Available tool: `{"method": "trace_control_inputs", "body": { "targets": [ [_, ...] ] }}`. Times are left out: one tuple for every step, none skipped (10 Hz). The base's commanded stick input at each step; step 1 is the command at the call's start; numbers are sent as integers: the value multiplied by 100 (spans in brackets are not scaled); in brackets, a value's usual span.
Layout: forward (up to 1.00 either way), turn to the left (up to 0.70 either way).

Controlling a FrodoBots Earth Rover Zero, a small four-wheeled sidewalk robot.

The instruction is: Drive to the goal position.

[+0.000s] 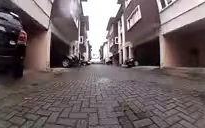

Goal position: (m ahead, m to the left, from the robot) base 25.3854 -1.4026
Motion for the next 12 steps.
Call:
{"method": "trace_control_inputs", "body": {
  "targets": [
    [70, 0],
    [70, 0],
    [70, 0],
    [70, 0],
    [70, 0],
    [70, 0],
    [70, 0],
    [70, 0],
    [70, 0],
    [70, 0],
    [70, 0],
    [70, 0]
  ]
}}
